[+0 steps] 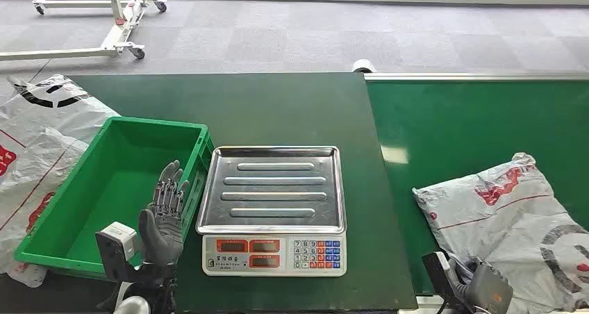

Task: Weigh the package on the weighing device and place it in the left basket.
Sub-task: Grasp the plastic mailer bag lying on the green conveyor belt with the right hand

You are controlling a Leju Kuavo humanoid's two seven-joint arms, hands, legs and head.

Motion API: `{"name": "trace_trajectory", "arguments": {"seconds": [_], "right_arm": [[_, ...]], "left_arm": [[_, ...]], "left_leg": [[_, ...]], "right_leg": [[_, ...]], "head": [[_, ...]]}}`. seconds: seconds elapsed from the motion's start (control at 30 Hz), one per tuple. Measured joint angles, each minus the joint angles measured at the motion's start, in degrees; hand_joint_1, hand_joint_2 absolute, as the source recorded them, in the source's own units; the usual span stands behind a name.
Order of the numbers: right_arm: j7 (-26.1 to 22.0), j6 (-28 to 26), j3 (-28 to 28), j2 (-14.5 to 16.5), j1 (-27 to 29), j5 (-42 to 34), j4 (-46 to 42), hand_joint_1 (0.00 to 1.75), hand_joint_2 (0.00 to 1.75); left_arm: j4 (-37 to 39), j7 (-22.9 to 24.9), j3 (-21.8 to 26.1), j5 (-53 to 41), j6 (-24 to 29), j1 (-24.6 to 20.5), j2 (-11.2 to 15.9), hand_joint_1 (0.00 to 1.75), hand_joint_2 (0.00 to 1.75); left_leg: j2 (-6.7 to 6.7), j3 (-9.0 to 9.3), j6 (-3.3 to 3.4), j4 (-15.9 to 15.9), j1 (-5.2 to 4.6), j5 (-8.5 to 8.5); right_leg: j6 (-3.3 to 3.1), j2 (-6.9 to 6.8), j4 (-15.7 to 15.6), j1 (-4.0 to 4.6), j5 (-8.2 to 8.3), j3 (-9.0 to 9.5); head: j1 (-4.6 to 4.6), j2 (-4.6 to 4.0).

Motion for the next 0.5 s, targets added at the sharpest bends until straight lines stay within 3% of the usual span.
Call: {"name": "trace_trajectory", "arguments": {"seconds": [0.1,0.27,0.5], "right_arm": [[1.69,0.2,4.05,1.63,2.31,-2.52,-8.87,1.75,1.75],[6.39,0.07,18.31,2.42,7.09,-3.03,-33.28,1.75,1.75],[6.81,0.01,32.38,2.35,9.16,-3.53,-55.7,1.75,1.75]], "left_arm": [[0.01,-0.03,0.0,0.01,-0.02,-0.03,0.0,0.0,0.0],[0.18,-0.45,0.0,0.29,-0.04,-0.33,-0.01,0.0,0.0],[0.96,-1.43,0.0,0.98,-0.13,-0.81,-0.02,0.0,0.0]], "left_leg": [[-0.02,-0.04,-0.01,-0.01,0.0,0.0],[0.12,-0.05,-0.06,-0.01,0.0,-0.02],[0.06,-0.05,-0.07,-0.01,0.01,-0.02]], "right_leg": [[-0.02,-0.04,0.04,-0.01,-0.03,-0.05],[-0.05,0.11,0.05,-0.01,-0.04,-0.16],[-0.06,0.05,0.05,0.0,-0.06,-0.14]], "head": [[-0.01,0.0],[0.0,0.0],[-0.01,0.0]]}}
